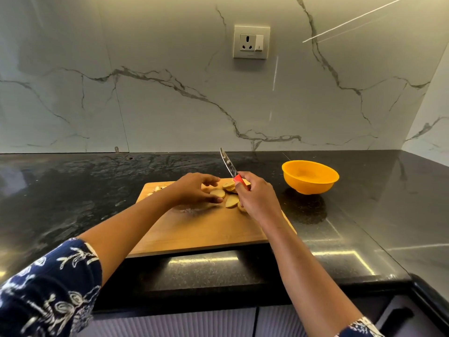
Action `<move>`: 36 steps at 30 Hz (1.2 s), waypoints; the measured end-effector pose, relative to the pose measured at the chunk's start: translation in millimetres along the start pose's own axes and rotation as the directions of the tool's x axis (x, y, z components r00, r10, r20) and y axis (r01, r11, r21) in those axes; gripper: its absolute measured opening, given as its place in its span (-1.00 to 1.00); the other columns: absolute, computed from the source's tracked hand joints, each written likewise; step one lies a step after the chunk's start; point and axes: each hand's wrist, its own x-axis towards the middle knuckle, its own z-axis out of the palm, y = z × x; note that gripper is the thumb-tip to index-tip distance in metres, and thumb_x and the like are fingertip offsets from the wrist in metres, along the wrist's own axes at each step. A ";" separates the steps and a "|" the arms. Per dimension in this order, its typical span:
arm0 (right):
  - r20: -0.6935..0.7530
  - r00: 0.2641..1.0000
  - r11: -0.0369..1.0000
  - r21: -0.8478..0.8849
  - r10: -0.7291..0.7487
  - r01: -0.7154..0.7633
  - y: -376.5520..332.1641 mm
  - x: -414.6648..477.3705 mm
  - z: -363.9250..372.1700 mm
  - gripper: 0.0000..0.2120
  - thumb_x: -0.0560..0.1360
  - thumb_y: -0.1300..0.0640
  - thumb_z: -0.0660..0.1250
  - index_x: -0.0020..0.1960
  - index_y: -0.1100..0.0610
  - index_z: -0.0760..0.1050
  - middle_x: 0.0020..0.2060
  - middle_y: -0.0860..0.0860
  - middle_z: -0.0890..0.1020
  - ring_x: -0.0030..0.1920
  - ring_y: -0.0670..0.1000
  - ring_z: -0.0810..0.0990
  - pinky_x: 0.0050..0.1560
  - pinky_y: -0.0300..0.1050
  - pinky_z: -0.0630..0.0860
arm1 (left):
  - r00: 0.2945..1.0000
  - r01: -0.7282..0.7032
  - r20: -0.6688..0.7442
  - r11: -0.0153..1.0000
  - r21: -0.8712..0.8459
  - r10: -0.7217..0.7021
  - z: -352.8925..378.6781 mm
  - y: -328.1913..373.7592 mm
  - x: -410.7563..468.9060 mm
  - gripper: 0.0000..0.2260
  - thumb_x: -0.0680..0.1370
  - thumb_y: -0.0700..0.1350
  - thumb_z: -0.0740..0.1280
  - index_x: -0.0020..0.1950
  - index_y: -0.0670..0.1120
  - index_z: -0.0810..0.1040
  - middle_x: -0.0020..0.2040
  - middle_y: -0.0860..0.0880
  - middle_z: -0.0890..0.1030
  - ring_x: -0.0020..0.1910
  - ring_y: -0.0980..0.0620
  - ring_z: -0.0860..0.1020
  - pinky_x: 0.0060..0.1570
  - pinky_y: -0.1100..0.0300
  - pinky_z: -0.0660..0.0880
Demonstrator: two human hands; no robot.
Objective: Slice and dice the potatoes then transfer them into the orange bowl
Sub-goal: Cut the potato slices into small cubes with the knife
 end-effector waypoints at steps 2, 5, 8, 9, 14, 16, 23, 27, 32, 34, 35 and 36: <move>0.001 1.000 1.000 0.017 0.025 -0.025 1.5 0.0 -0.2 -0.64 0.60 0.00 0.20 0.37 0.03 0.43 -0.17 -0.05 0.56 -0.22 -0.12 0.51 -0.26 -0.26 0.40 | 1.000 -0.010 0.020 1.000 0.004 0.010 0.0 3.2 7.6 -0.55 0.46 0.11 0.39 0.32 0.02 0.48 0.25 0.01 0.53 0.17 0.07 0.47 0.16 0.19 0.40; 0.009 0.999 0.999 0.031 0.043 -0.043 2.4 0.1 -0.7 -0.64 0.60 0.00 0.20 0.37 0.03 0.43 -0.17 -0.05 0.55 -0.21 -0.11 0.51 -0.24 -0.24 0.41 | 1.000 -0.013 -0.001 0.999 0.046 0.013 -2.3 3.0 11.4 -0.69 0.48 0.06 0.39 0.20 0.01 0.58 0.17 0.00 0.58 0.06 0.08 0.51 0.10 0.17 0.45; 0.020 0.999 0.999 0.021 0.033 -0.033 0.1 -0.9 -0.1 -0.64 0.60 0.00 0.20 0.37 0.02 0.42 -0.17 -0.06 0.54 -0.24 -0.14 0.49 -0.27 -0.28 0.39 | 1.000 -0.029 0.002 0.993 0.114 0.028 -4.0 0.1 3.9 -0.73 0.52 -0.02 0.35 0.20 -0.04 0.59 0.17 -0.01 0.61 0.04 0.07 0.55 0.15 0.12 0.49; 0.022 0.999 0.999 0.019 0.029 -0.030 -0.9 -1.2 -0.1 -0.64 0.60 0.00 0.20 0.38 0.02 0.42 -0.17 -0.06 0.54 -0.24 -0.14 0.48 -0.27 -0.29 0.39 | 0.999 -0.044 0.001 0.988 0.149 0.044 -4.5 -0.8 0.8 -0.73 0.54 -0.04 0.33 0.22 -0.06 0.58 0.18 0.00 0.61 0.02 0.08 0.56 0.13 0.16 0.50; 0.014 1.000 0.999 0.026 0.027 -0.027 -3.4 -2.2 -1.2 -0.65 0.60 -0.01 0.20 0.36 0.02 0.43 -0.17 -0.05 0.54 -0.19 -0.10 0.49 -0.22 -0.24 0.41 | 0.994 -0.080 -0.056 0.978 0.194 0.093 -7.0 -5.6 -14.0 -0.75 0.55 -0.12 0.32 0.22 -0.11 0.58 0.14 -0.02 0.63 -0.04 0.10 0.58 0.04 0.30 0.49; 0.018 0.999 0.999 0.020 0.027 -0.027 -3.4 -2.5 -1.1 -0.65 0.60 -0.01 0.20 0.37 0.02 0.43 -0.13 0.00 0.59 -0.18 -0.10 0.49 -0.21 -0.24 0.41 | 0.994 -0.043 -0.096 0.988 0.147 0.058 -5.7 -7.1 -16.1 -0.71 0.53 -0.05 0.35 0.23 -0.10 0.56 0.11 -0.05 0.64 -0.05 0.09 0.59 0.03 0.29 0.50; 0.015 0.999 0.999 -0.015 0.040 -0.040 -6.2 -4.2 -2.3 -0.65 0.61 -0.01 0.19 0.36 0.02 0.43 0.00 0.03 0.64 -0.16 -0.10 0.55 -0.20 -0.25 0.48 | 0.998 0.061 -0.028 0.981 0.182 -0.056 2.2 7.8 0.5 -0.70 0.57 -0.09 0.28 0.31 -0.03 0.50 0.27 -0.06 0.53 0.17 0.03 0.50 0.17 0.18 0.41; 0.018 0.999 0.999 -0.038 0.030 -0.030 -9.4 -5.3 -2.2 -0.65 0.61 -0.01 0.19 0.37 0.02 0.42 0.10 0.00 0.62 -0.06 -0.07 0.58 -0.09 -0.19 0.54 | 0.996 0.086 0.018 0.985 0.151 -0.090 -3.1 8.7 1.6 -0.69 0.56 -0.20 0.28 0.31 -0.03 0.50 0.30 -0.07 0.49 0.24 0.00 0.45 0.22 0.16 0.37; 0.026 0.999 0.999 -0.034 0.021 -0.020 -12.1 -7.0 -4.1 -0.62 0.61 0.01 0.20 0.40 0.03 0.40 0.20 -0.02 0.57 -0.02 -0.09 0.56 -0.08 -0.23 0.50 | 0.988 -0.049 0.147 0.996 0.081 0.036 -11.6 0.7 -15.3 -0.61 0.54 -0.25 0.31 0.32 0.07 0.46 0.30 0.04 0.48 0.26 0.09 0.43 0.26 0.17 0.39; 0.030 0.999 0.999 -0.033 0.030 -0.029 -13.3 -7.1 -3.7 -0.62 0.61 0.00 0.20 0.41 0.03 0.39 0.20 -0.03 0.57 -0.02 -0.11 0.54 -0.08 -0.23 0.50 | 0.961 -0.120 0.249 0.993 -0.001 0.117 -20.2 -2.4 -24.0 -0.54 0.52 -0.33 0.28 0.29 0.14 0.44 0.23 0.20 0.48 0.22 0.28 0.40 0.29 0.19 0.37; 0.031 0.999 0.999 -0.030 0.035 -0.034 -13.5 -7.1 -3.4 -0.62 0.61 0.00 0.20 0.41 0.03 0.39 0.19 -0.02 0.58 -0.01 -0.09 0.56 -0.07 -0.21 0.52 | 0.950 -0.135 0.281 0.990 -0.028 0.138 -23.9 -3.3 -27.0 -0.50 0.51 -0.38 0.25 0.28 0.15 0.44 0.20 0.26 0.47 0.21 0.36 0.38 0.31 0.19 0.34; 0.030 0.999 0.999 -0.027 0.040 -0.039 -13.5 -7.0 -2.7 -0.62 0.61 -0.01 0.20 0.40 0.02 0.39 0.16 -0.02 0.59 -0.02 -0.07 0.58 -0.05 -0.19 0.55 | 0.947 -0.138 0.288 0.989 -0.046 0.146 -26.4 -3.8 -29.5 -0.46 0.50 -0.42 0.21 0.28 0.15 0.44 0.21 0.28 0.46 0.23 0.37 0.35 0.34 0.18 0.30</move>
